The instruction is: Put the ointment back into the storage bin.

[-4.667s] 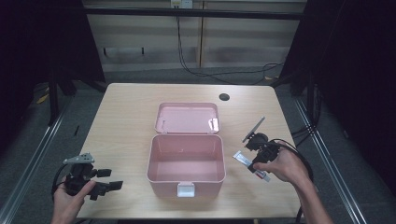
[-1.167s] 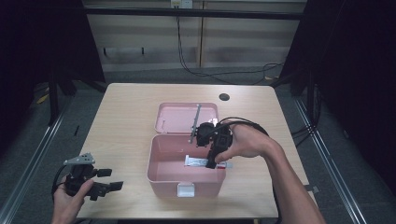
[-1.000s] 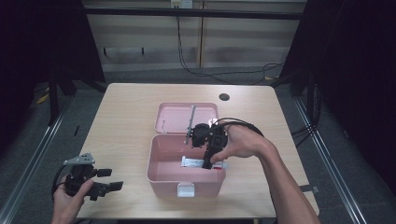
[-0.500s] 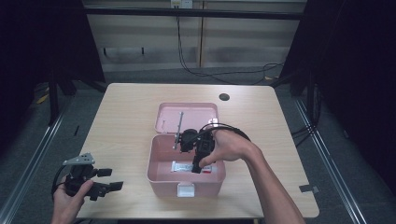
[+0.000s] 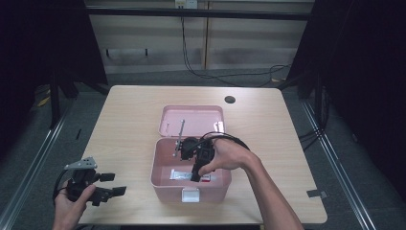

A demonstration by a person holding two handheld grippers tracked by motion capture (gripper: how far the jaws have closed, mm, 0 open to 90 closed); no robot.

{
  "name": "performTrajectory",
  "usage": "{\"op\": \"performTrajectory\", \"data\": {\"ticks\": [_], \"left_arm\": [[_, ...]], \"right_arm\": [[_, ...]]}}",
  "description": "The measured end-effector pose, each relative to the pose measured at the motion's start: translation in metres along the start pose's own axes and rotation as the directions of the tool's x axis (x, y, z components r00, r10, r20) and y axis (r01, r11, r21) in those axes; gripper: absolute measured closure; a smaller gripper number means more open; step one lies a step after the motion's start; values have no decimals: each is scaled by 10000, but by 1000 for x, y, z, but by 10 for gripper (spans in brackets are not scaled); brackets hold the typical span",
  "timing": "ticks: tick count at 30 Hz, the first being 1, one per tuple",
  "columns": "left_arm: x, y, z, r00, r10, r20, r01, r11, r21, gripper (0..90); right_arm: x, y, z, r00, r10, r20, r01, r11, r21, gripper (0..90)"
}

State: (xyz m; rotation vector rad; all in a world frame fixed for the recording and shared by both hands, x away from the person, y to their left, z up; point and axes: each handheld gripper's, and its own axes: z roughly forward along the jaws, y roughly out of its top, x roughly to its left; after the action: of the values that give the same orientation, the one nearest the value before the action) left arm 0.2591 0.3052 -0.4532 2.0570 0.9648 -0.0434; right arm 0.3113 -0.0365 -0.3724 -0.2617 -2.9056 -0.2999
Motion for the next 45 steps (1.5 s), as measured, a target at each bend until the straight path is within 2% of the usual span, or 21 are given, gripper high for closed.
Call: {"op": "performTrajectory", "data": {"ticks": [13, 17, 30, 39, 41, 45], "left_arm": [[0, 0, 0, 10000, -18, 38, 18, 10000, 30, 168], [1, 0, 0, 10000, -1, 0, 1, 10000, 35, 168], [1, 0, 0, 10000, -37, -62, 38, 10000, 59, 169], [3, 0, 1, 9999, -110, -121, 112, 9999, 120, 168], [3, 0, 1, 9998, -129, -130, 131, 9998, 114, 169], [3, 0, 1, 9999, -107, -105, 109, 9999, 124, 169]], "right_arm": [[-3, 5, 22, 9993, 44, -379, -29, 9992, 397, 724], [-4, 8, 29, 9988, -82, -486, 109, 9984, 554, 725], [-9, 9, 41, 9962, -118, -865, 168, 9982, 577, 725], [-13, 11, 55, 9940, -129, -1090, 249, 9937, 1093, 725], [-14, 11, 59, 9934, -218, -1124, 339, 9937, 1067, 725], [-17, 12, 64, 9930, -102, -1174, 248, 9921, 1233, 725]]}}
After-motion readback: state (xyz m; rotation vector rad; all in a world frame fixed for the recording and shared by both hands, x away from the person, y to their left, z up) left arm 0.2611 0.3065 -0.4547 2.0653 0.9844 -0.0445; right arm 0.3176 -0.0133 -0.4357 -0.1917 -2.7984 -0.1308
